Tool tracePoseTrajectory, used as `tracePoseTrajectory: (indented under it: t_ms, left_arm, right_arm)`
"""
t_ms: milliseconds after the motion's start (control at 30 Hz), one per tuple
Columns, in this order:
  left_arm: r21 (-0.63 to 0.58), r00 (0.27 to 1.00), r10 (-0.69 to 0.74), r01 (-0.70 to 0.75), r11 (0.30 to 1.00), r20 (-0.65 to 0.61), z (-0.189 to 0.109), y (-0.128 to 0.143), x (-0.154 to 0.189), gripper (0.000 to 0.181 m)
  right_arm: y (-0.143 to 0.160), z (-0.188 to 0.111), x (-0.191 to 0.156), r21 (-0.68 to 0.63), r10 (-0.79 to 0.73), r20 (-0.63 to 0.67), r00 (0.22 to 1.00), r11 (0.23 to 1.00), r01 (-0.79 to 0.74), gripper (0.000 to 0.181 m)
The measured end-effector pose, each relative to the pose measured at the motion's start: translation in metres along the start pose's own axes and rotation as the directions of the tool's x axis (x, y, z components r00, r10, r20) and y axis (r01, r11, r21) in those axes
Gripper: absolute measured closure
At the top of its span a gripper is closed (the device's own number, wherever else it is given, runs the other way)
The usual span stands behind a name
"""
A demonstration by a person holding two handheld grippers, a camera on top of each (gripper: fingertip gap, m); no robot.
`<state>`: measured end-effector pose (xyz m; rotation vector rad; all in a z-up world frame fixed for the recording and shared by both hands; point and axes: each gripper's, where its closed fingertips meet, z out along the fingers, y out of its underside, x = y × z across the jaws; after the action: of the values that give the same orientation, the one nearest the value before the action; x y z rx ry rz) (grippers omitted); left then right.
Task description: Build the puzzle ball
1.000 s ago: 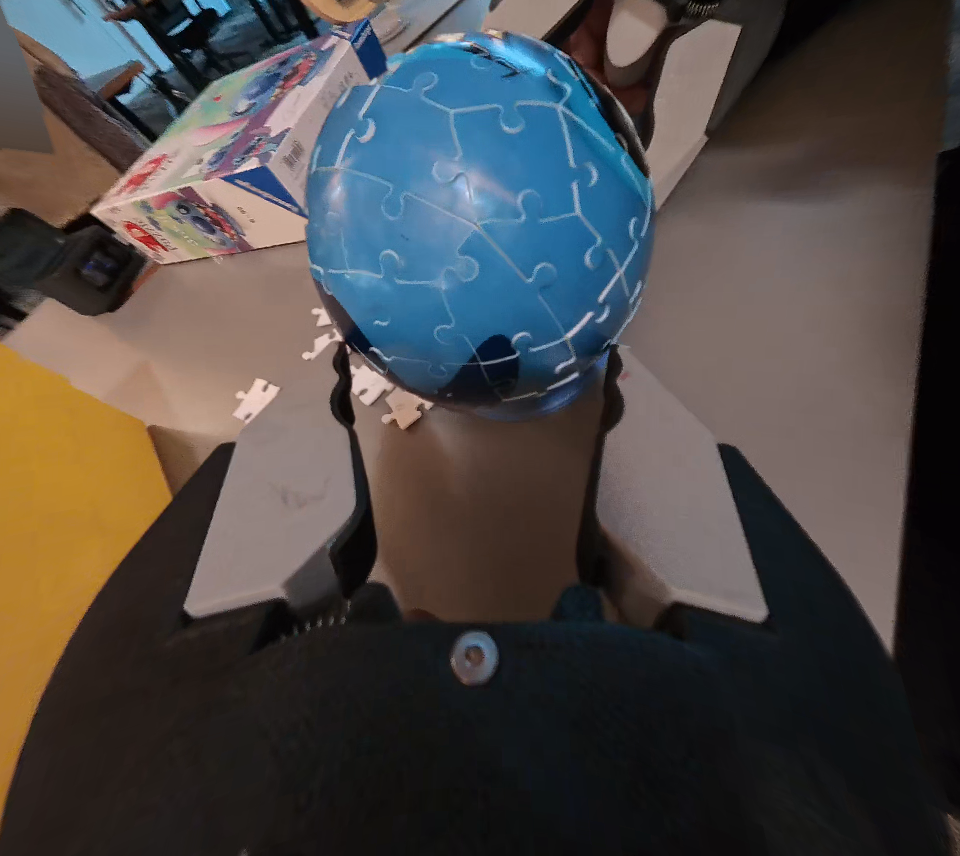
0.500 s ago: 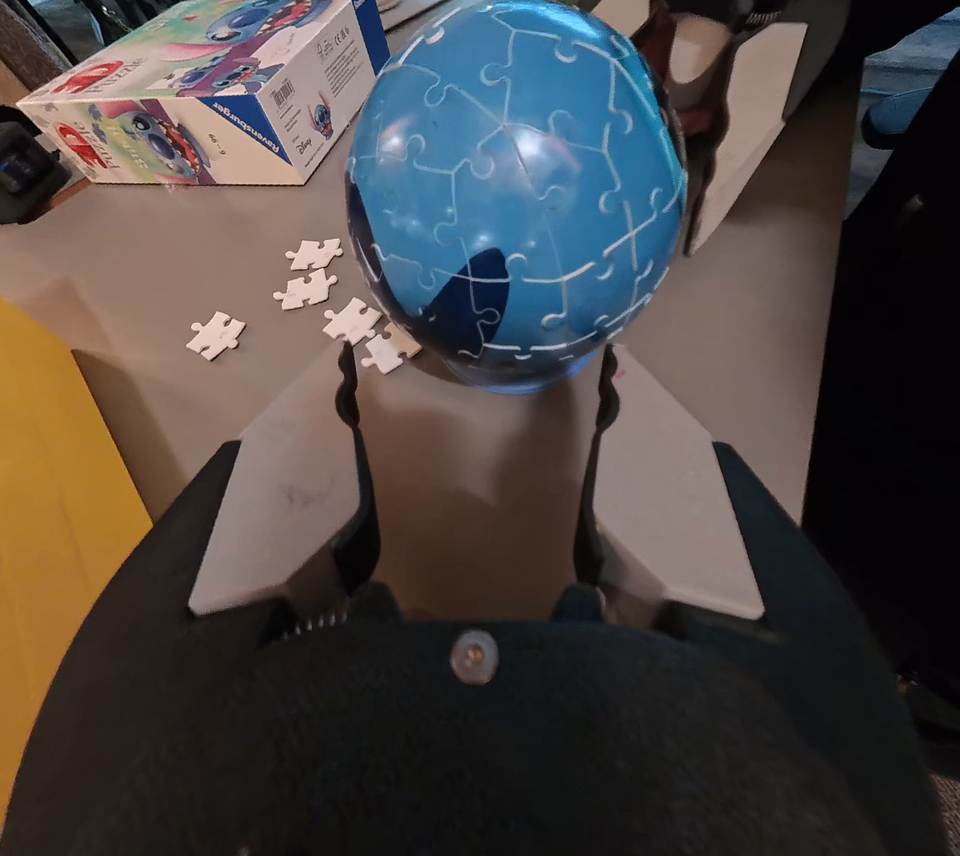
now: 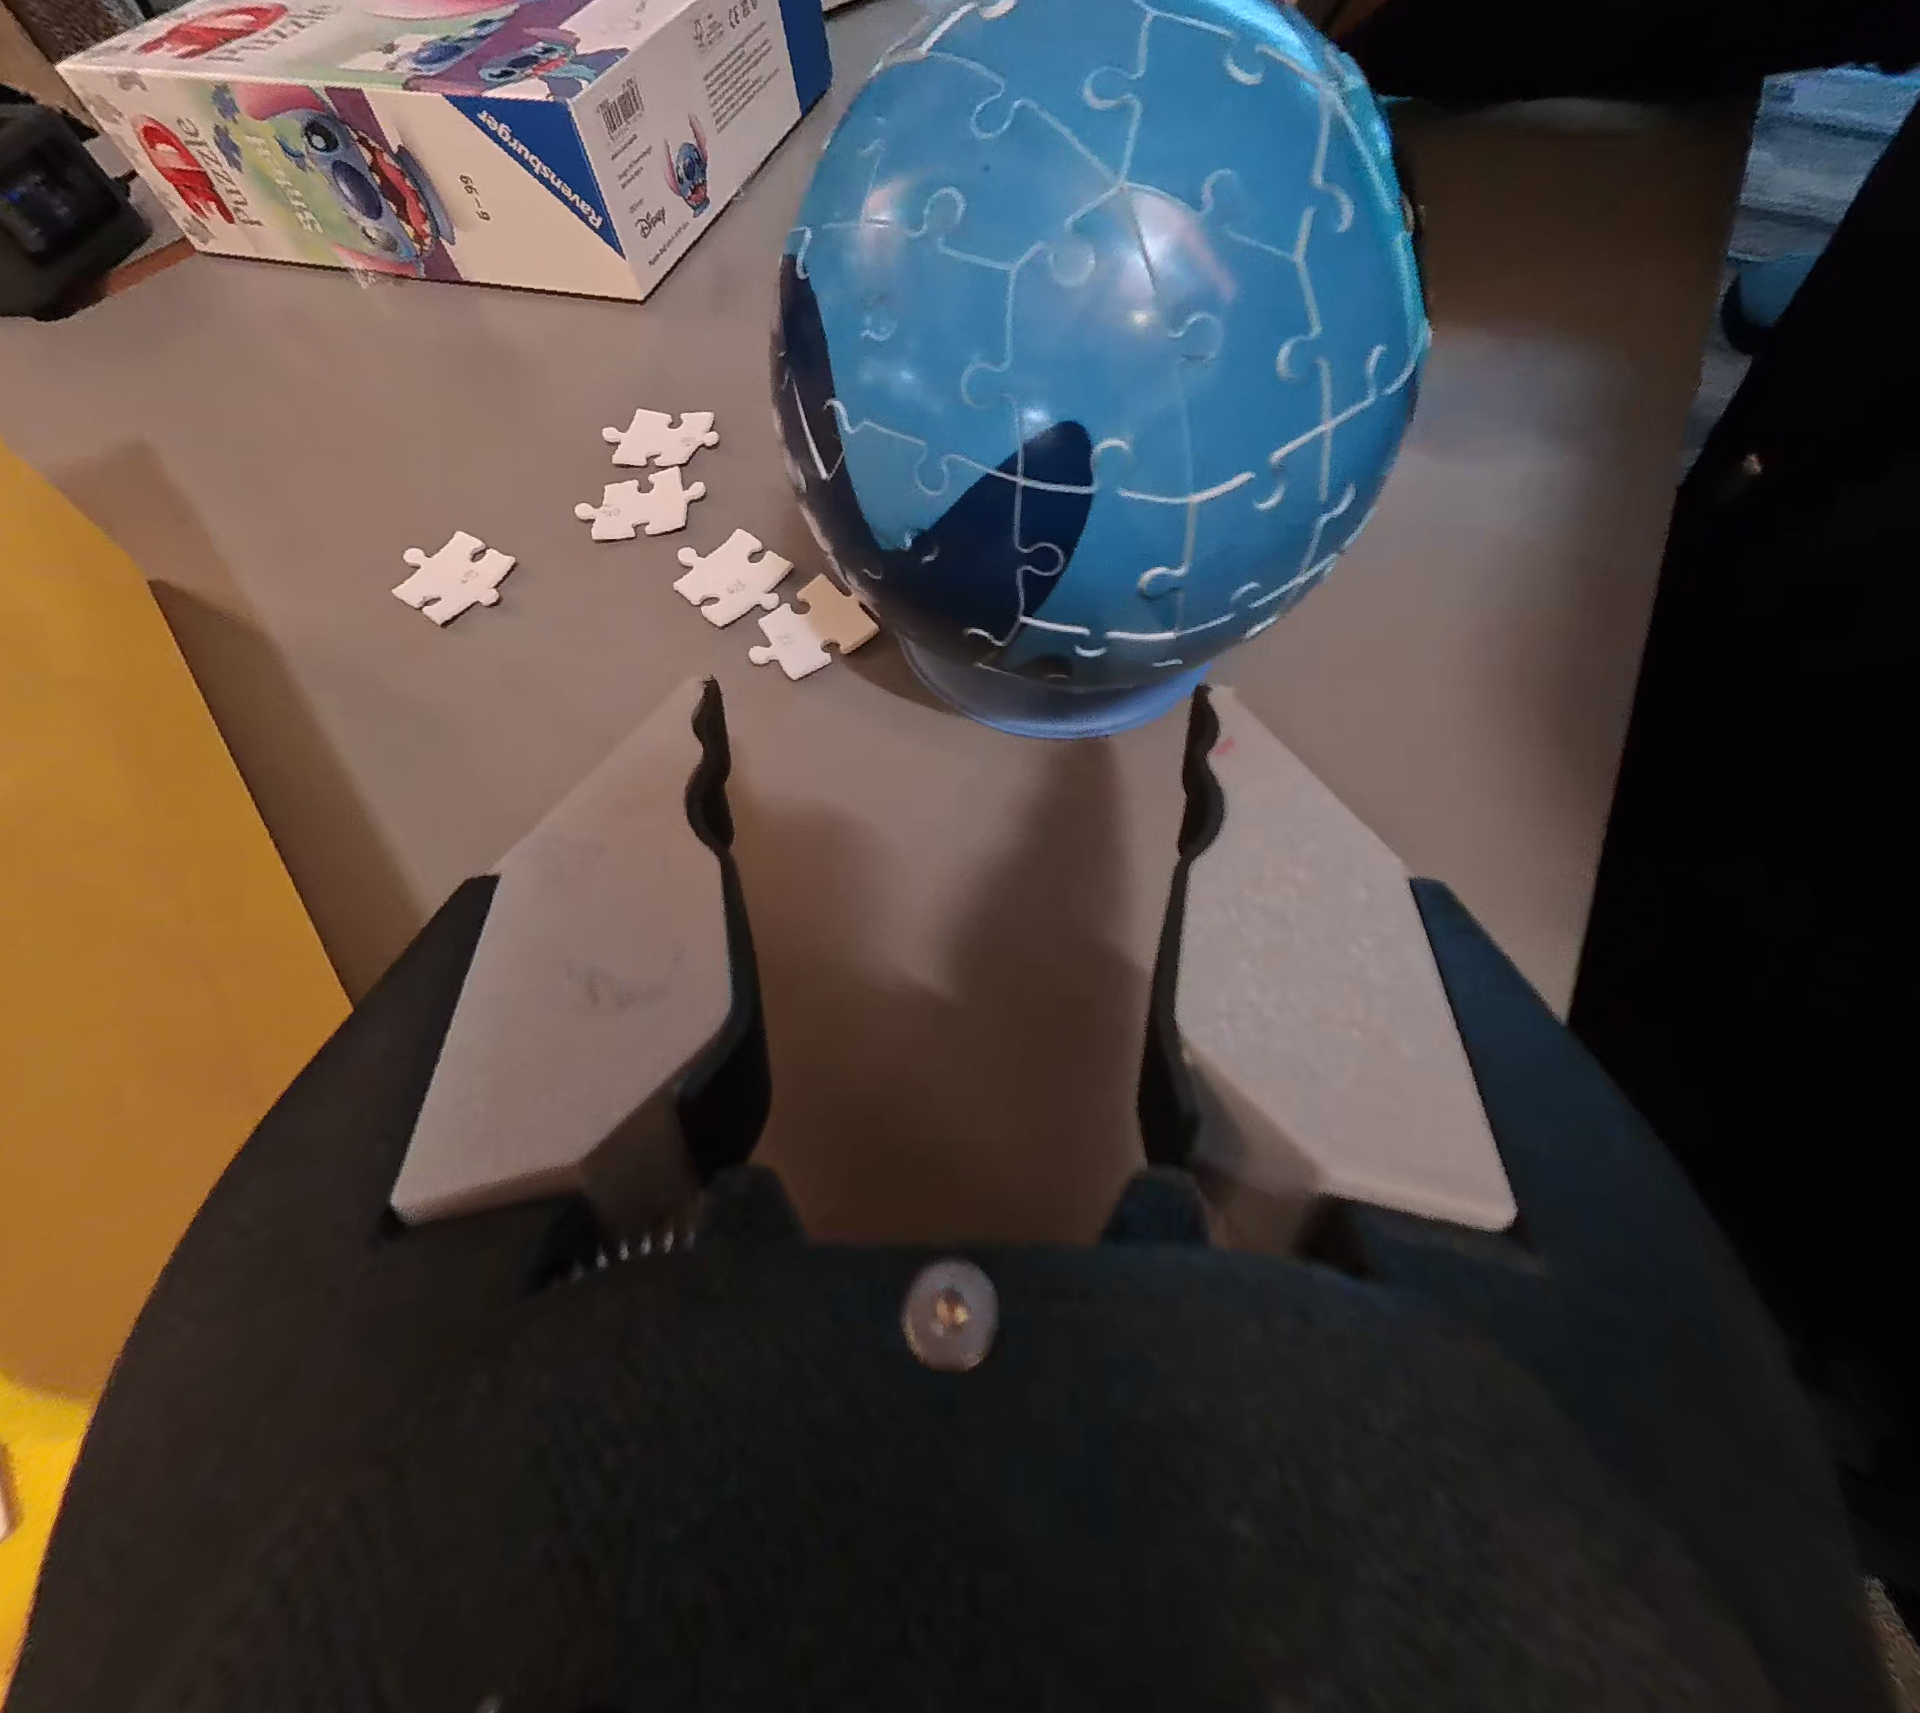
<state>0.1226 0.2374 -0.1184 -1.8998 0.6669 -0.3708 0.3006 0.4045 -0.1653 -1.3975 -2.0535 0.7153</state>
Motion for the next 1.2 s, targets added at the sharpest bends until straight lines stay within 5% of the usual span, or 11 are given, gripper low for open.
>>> tracePoseTrajectory:
  t_ms: [200,433,600,700,800,1000,1200]
  left_arm:
    - [0.024,1.000,-0.018,0.018,1.000,-0.013,0.000,-0.004,-0.003,0.100]
    - [0.046,0.998,-0.042,0.044,0.998,-0.049,0.005,-0.012,-0.016,0.104]
    - [0.061,0.996,-0.088,0.089,0.994,-0.011,-0.023,-0.027,-0.015,0.100]
    - [0.140,0.995,-0.087,0.080,0.987,0.041,-0.047,-0.058,-0.011,0.109]
    - [0.158,0.980,-0.115,0.089,0.983,0.162,-0.053,-0.104,-0.029,0.137]
    - [-0.116,0.973,-0.207,0.218,0.969,0.103,0.027,-0.154,-0.052,0.139]
    - [-0.357,0.906,-0.412,0.354,0.865,-0.099,0.097,-0.154,-0.052,0.131]
  right_arm:
    - [-0.002,0.006,-0.002,0.040,-0.027,0.188,0.982,0.999,0.020,0.167]
    - [-0.016,0.009,0.000,0.107,-0.051,0.228,0.972,0.994,0.027,0.168]
    - [-0.034,0.000,0.015,0.173,-0.058,0.164,0.985,0.985,0.030,0.168]
    - [-0.046,-0.001,0.018,0.208,-0.074,0.146,0.987,0.977,0.043,0.168]
    - [-0.066,-0.001,0.022,0.238,-0.114,0.104,0.988,0.967,0.087,0.168]
    - [-0.114,-0.004,0.037,0.310,-0.131,0.011,0.991,0.943,0.121,0.168]
    - [-0.144,-0.021,0.043,0.345,-0.178,-0.109,0.978,0.916,0.205,0.168]
